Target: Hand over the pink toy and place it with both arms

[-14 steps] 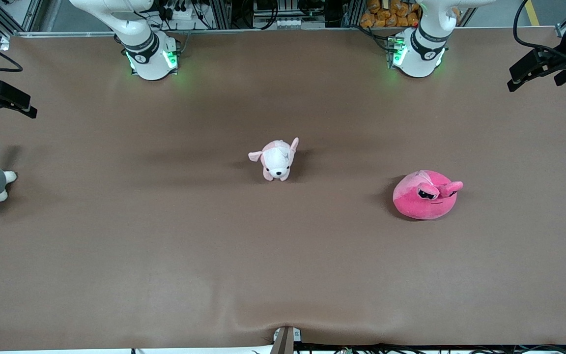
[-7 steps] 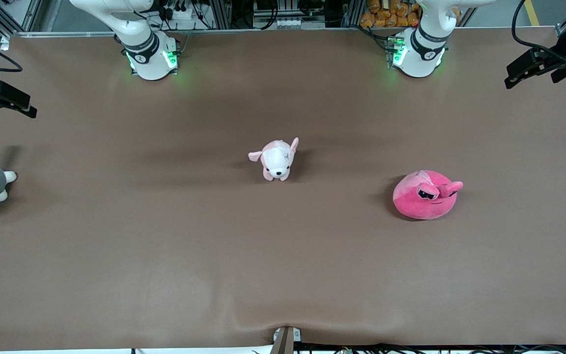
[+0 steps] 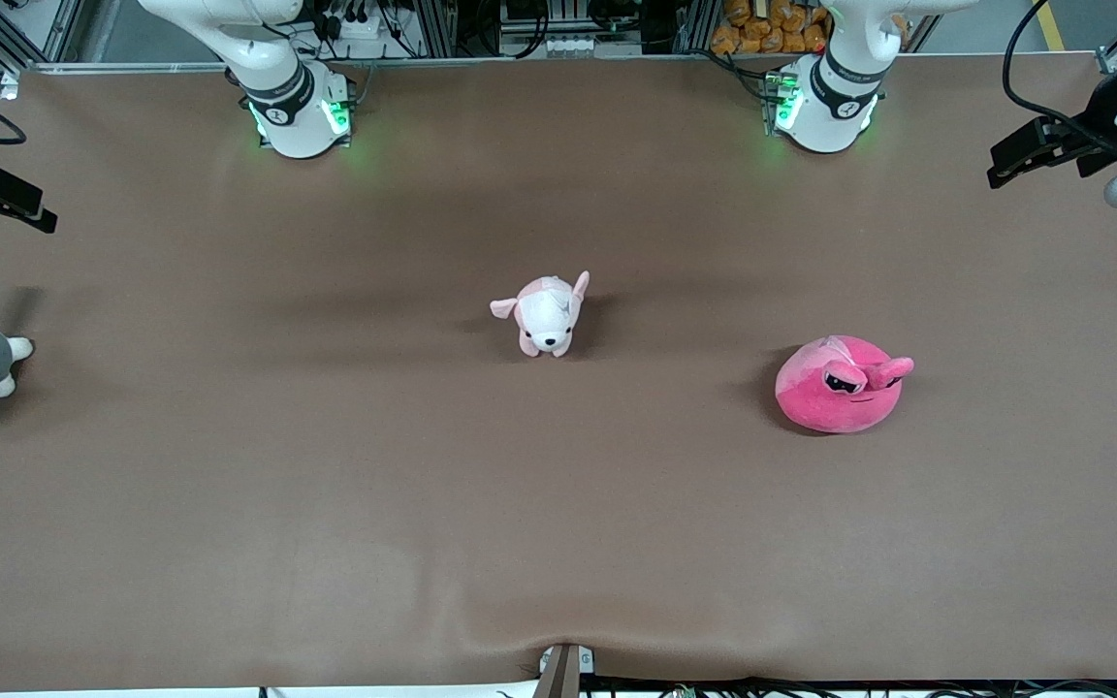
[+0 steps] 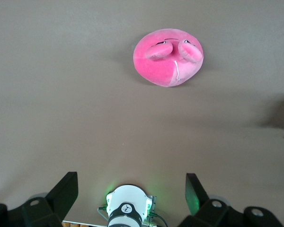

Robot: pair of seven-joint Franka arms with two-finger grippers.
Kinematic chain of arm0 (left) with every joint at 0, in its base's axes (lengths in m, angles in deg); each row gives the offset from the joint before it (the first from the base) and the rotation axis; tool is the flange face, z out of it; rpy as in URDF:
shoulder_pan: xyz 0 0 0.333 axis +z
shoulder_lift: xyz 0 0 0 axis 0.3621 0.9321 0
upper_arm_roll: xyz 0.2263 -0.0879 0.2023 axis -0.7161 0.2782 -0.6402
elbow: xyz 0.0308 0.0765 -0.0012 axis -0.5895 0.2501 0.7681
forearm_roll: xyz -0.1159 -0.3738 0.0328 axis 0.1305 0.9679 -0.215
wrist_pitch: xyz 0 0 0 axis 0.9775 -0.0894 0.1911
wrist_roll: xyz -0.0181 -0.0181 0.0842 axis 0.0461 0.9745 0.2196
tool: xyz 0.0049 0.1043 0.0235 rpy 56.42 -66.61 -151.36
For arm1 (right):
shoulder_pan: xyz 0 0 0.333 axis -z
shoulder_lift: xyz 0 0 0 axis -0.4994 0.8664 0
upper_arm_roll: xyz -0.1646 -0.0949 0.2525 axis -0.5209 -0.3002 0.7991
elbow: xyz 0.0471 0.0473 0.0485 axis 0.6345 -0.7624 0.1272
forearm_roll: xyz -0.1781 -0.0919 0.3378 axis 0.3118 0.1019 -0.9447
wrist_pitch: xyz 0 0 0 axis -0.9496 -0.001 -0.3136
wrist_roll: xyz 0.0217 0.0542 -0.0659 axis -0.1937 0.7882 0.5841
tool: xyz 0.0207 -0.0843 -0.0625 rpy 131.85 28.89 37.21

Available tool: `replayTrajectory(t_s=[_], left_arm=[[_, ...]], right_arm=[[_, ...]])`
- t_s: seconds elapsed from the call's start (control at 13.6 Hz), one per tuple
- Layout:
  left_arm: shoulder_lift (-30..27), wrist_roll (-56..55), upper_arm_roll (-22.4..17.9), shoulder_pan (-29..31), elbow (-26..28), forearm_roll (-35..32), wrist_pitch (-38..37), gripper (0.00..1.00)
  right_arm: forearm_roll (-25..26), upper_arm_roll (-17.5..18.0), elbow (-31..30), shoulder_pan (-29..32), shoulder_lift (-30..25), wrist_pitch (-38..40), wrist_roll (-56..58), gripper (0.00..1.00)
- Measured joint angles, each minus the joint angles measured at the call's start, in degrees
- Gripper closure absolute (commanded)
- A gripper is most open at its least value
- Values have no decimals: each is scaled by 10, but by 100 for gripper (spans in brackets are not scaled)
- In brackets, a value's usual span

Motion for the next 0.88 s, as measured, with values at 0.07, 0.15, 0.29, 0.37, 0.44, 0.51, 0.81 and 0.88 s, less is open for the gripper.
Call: replayTrajectory(t_s=[0.07,0.15,0.29,0.37,0.44,0.51,0.81,0.88], left_arm=[[1,0,0,0,0,0,0,0],[1,1,0,0,0,0,0,0],[1,2,0,0,3,0,1,0],[1,2,0,0,5,0,3,0],[1,2,0,0,8,0,4,0],[1,2,0,0,9,0,4,0],[1,2,0,0,19,0,7,0],[1,2,0,0,22,0,9,0]], right_arm=[[0,0,0,5,0,2,0,0],[0,0,0,9,0,5,1,0],[0,0,1,13,0,9,5,0],[0,0,3,13,-1,10,11,0],[0,0,5,13,-1,10,20,0],[0,0,6,13,-2,13,28,0],[0,3,7,13,-2,28,39,0],[0,4,7,13,-2,29,39,0]])
